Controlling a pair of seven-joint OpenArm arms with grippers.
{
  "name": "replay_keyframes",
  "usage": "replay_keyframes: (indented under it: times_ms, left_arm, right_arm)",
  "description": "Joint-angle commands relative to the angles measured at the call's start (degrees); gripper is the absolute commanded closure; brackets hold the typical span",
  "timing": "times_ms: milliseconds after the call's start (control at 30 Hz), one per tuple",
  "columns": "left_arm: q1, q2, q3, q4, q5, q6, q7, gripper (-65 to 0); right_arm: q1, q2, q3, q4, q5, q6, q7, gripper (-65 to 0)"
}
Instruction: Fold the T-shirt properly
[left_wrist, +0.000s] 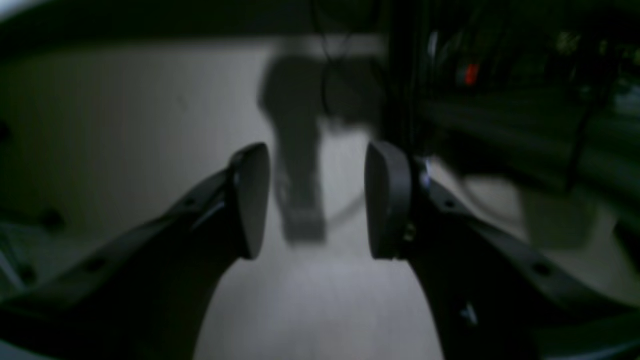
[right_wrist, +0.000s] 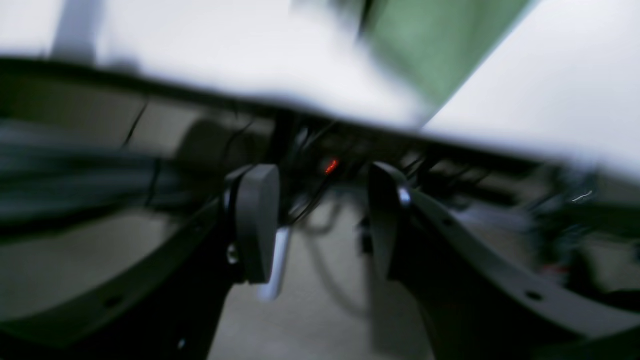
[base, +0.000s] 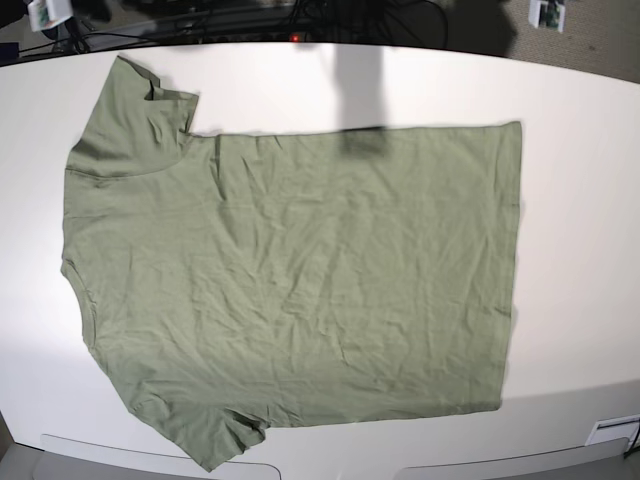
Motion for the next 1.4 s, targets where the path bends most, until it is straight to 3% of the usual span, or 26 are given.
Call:
replay_keyframes:
  times_ms: [0, 133, 233, 300, 367, 467, 533, 700, 767, 867, 933, 1133, 1200, 1300, 1367]
  left_arm:
    - [0.79, -1.05, -0.11, 2.29, 0.66, 0.31, -0.31, -30.5]
    - [-0.02, -4.52, -0.11, 3.58, 1.14, 0.24, -4.70, -30.5]
    - [-1.57, -7.76, -0.11, 3.58, 1.20, -1.77, -8.26, -30.5]
    - [-3.65, -10.49, -0.11, 3.58, 1.16, -5.86, -9.86, -30.5]
    - [-6.47, -13.42, -0.11, 3.54, 1.18, -12.26, -12.22, -30.5]
    - [-11.74, -17.16, -0.11, 2.93, 3.26, -19.15, -19.93, -30.5]
    - [-15.43, -18.73, -0.11, 1.27, 8.63, -19.30, -23.74, -30.5]
    - [-21.94, -19.69, -0.09, -8.26, 15.76, -19.32, -24.20, -30.5]
    - [-23.10, -19.71, -0.04, -12.17, 16.65, -19.65, -27.30, -30.5]
    - [-23.10, -19.93, -0.04, -15.98, 23.71, -21.22, -33.14, -30.5]
    - [-23.10, -21.20, 0.68, -17.27, 26.36, -21.90, -34.16, -30.5]
    - [-23.08, -30.12, 12.17, -17.42, 35.23, -21.40, -32.87, -30.5]
    - [-23.54, -32.17, 17.33, -17.42, 38.40, -18.73, -31.65, -30.5]
    - [-25.42, -34.05, 23.91, -17.42, 41.11, -12.90, -24.35, -30.5]
    - [-27.08, -34.99, 26.56, -17.42, 42.03, -11.93, -21.64, -30.5]
  right_arm:
    - [-1.48, 0.02, 1.62, 1.66, 1.40, 0.42, 0.22, -29.9]
    - [-1.48, 0.96, 7.30, 6.47, 1.07, 0.37, 0.20, -29.9]
    - [-1.48, 2.84, 10.03, 9.05, -3.98, 0.17, 0.15, -29.9]
    - [-0.68, 4.00, 10.56, 10.40, -9.27, 0.15, 0.17, -29.9]
    - [2.05, 5.27, 10.54, 11.10, -14.21, 0.22, 0.35, -29.9]
    - [7.26, 6.86, 10.54, 11.17, -20.06, 0.24, 0.66, -29.9]
    - [10.75, 7.41, 10.54, 11.17, -22.95, 0.22, 0.70, -29.9]
    - [18.71, 7.58, 10.54, 11.17, -22.18, 0.15, 2.84, -29.9]
    - [21.81, 7.58, 10.54, 11.17, -22.16, 0.17, 3.19, -29.9]
    - [25.40, 7.67, 10.54, 11.17, -20.76, 0.20, 3.02, -29.9]
    - [26.56, 8.13, 10.54, 11.17, -18.88, 0.31, 2.69, -29.9]
    - [26.69, 8.70, 10.54, 11.19, -18.18, 2.48, 0.57, -30.0]
    - [26.69, 8.70, 10.54, 11.21, -19.45, 2.48, -0.50, -30.0]
    - [26.69, 8.70, 10.27, 11.67, -23.69, 2.48, -2.80, -30.0]
    - [26.69, 8.70, 10.27, 11.78, -26.21, 2.48, -3.17, -30.0]
